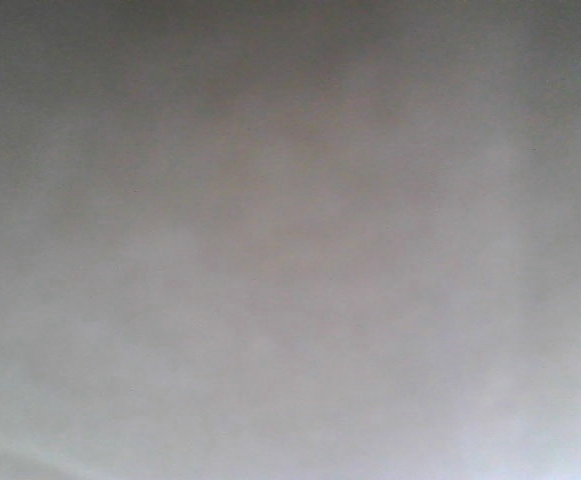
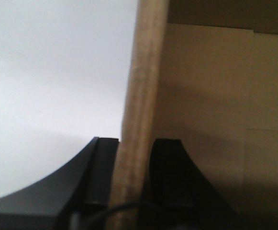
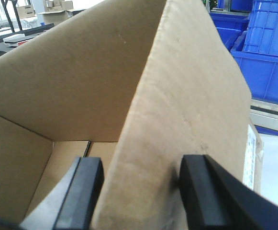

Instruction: Grab box from left shelf to table start

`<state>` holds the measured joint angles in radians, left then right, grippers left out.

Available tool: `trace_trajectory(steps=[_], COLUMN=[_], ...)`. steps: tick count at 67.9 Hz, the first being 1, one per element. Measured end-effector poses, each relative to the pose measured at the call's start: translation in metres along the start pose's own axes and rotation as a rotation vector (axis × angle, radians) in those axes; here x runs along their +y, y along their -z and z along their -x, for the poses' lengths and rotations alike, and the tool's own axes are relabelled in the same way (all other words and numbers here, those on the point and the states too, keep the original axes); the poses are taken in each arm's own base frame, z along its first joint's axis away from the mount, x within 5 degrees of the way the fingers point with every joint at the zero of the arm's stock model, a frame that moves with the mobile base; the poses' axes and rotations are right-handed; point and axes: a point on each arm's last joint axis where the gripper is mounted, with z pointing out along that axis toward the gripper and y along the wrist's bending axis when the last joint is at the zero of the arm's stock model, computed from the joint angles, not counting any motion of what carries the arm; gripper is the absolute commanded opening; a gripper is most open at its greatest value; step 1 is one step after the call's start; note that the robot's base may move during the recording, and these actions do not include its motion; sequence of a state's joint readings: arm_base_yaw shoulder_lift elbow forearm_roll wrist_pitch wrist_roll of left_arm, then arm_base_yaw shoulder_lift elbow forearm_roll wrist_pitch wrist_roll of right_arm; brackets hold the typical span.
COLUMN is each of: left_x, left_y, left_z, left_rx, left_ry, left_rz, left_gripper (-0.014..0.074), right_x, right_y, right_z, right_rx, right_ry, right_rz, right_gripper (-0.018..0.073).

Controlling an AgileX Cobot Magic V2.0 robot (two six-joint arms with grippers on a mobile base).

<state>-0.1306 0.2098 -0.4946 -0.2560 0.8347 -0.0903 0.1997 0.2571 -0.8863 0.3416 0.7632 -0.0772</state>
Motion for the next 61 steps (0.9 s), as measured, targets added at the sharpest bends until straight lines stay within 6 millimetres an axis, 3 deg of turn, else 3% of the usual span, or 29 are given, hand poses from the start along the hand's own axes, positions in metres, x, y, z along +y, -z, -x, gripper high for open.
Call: trace_trajectory(steps=[61], left_x=[0.0], left_y=[0.0], left_z=[0.0], left_rx=[0.0], left_ry=[0.0], left_rz=[0.0], left_gripper=[-0.0092], right_x=[0.0], right_y=[0.0], right_z=[0.0], right_rx=[0.0], right_ry=[0.0], right_rz=[0.0], right_gripper=[0.0057])
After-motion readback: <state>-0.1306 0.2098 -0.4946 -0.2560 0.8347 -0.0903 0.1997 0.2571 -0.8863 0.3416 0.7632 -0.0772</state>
